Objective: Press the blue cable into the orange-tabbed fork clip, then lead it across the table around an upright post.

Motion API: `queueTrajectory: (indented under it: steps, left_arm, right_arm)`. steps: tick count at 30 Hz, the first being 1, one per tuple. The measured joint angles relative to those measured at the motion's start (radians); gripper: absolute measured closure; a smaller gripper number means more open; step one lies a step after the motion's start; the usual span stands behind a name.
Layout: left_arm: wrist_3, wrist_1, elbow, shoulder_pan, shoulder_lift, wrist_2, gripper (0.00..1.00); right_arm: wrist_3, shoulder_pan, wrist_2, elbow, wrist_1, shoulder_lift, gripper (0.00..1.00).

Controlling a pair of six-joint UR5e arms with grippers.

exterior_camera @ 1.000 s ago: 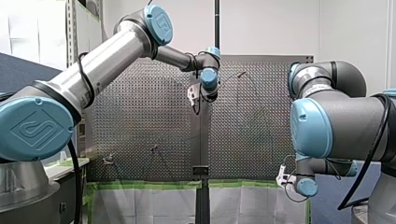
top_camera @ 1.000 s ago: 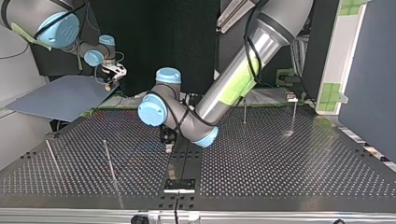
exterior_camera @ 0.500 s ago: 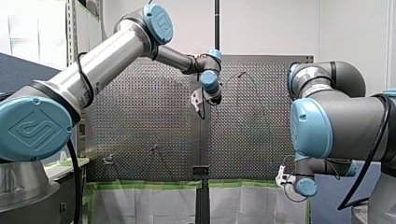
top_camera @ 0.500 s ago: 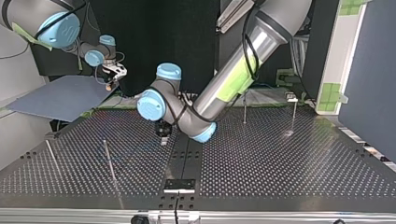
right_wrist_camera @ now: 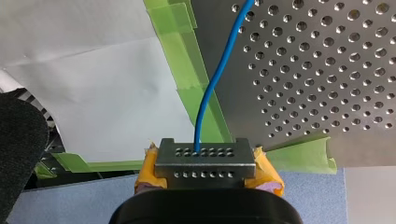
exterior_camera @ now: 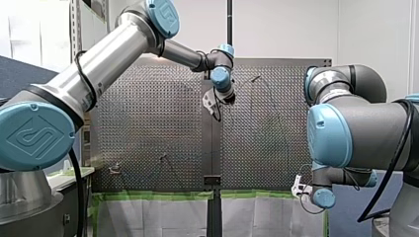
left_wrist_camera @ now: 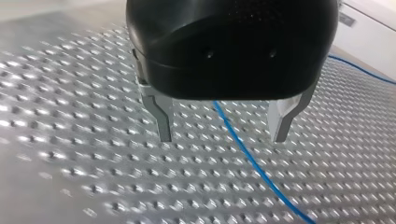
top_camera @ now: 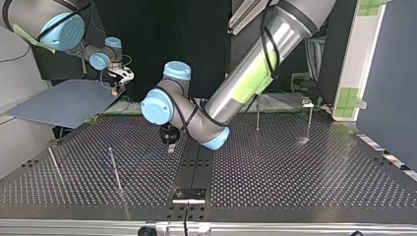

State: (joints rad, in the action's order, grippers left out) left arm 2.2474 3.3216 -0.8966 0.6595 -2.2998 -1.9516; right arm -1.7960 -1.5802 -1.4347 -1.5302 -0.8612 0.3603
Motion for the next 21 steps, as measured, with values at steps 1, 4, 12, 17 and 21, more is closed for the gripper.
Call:
queueTrajectory:
  steps: [1, 4, 12, 17, 21]
  left_arm:
    - [0.009, -0.007, -0.008, 0.000, 0.009, 0.005, 0.01]
    - [0.040, -0.030, -0.038, 0.003, 0.039, 0.026, 0.01]
    - [0.041, 0.011, -0.096, 0.032, 0.116, 0.066, 0.01]
    - [-0.005, 0.058, -0.065, 0.045, 0.164, 0.065, 0.01]
    - [-0.048, 0.079, -0.023, 0.054, 0.185, 0.075, 0.01]
  right_arm:
    - [0.000, 0.000, 0.000, 0.000, 0.000, 0.000, 1.00]
    - [-0.001, -0.001, 0.001, 0.000, 0.000, 0.000, 1.00]
    - [-0.001, -0.002, 0.002, 0.000, 0.003, 0.000, 1.00]
    - [-0.001, -0.001, 0.002, 0.000, 0.003, 0.000, 1.00]
    - [-0.001, 0.001, 0.002, 0.000, 0.003, 0.000, 1.00]
